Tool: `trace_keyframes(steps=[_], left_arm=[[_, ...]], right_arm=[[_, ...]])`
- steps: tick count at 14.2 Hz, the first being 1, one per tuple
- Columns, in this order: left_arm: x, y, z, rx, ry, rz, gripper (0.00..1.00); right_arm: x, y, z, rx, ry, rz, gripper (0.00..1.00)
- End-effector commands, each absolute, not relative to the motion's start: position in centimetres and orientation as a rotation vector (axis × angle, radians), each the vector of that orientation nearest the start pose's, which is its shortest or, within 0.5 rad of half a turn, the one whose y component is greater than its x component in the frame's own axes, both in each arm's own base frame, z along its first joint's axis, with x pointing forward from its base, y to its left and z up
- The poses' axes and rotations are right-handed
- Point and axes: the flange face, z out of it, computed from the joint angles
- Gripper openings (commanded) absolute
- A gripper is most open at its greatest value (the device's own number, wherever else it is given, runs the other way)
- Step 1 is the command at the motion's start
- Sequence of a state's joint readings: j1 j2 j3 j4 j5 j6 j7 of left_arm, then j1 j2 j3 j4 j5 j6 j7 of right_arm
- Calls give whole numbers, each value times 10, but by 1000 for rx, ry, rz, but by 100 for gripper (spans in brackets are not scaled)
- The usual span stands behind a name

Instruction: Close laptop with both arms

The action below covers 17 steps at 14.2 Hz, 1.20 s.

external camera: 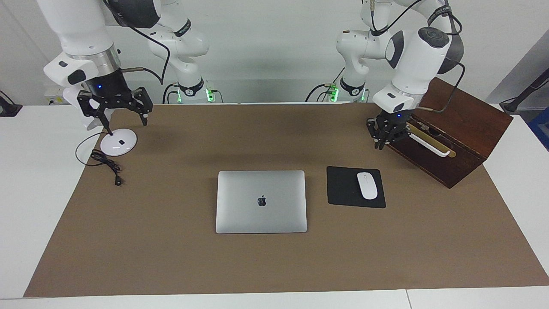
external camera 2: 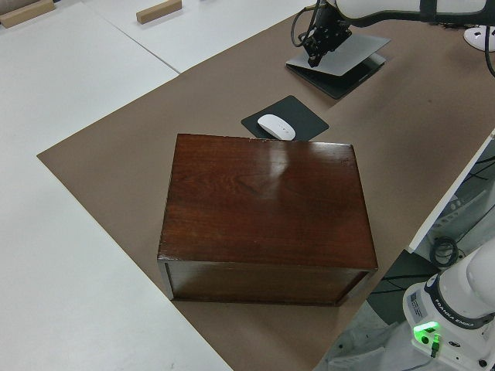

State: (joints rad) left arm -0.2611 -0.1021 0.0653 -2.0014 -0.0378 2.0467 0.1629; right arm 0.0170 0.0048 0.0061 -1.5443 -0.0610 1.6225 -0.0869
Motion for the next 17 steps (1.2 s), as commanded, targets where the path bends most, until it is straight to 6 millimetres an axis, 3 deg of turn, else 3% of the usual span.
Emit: trace_keyframes(steps=[1, 6, 8, 11, 14, 17], left_arm=[[529, -81, 531, -3146, 471, -186, 100], [526, -40, 547, -3156, 351, -222, 100], [527, -15, 550, -3156, 279, -245, 100], [520, 9, 569, -3157, 210, -275, 100], [521, 10, 600, -3164, 217, -179, 100], [535, 8, 609, -3157, 228, -62, 100]], right_arm=[[550, -7, 638, -3181, -120, -90, 100], [552, -17, 639, -3183, -116, -89, 100], [554, -17, 638, -3183, -120, -89, 100], [554, -22, 639, -3183, -116, -91, 100], [554, -28, 638, -3186, -94, -88, 100], [554, -31, 638, -3186, -96, -87, 100]])
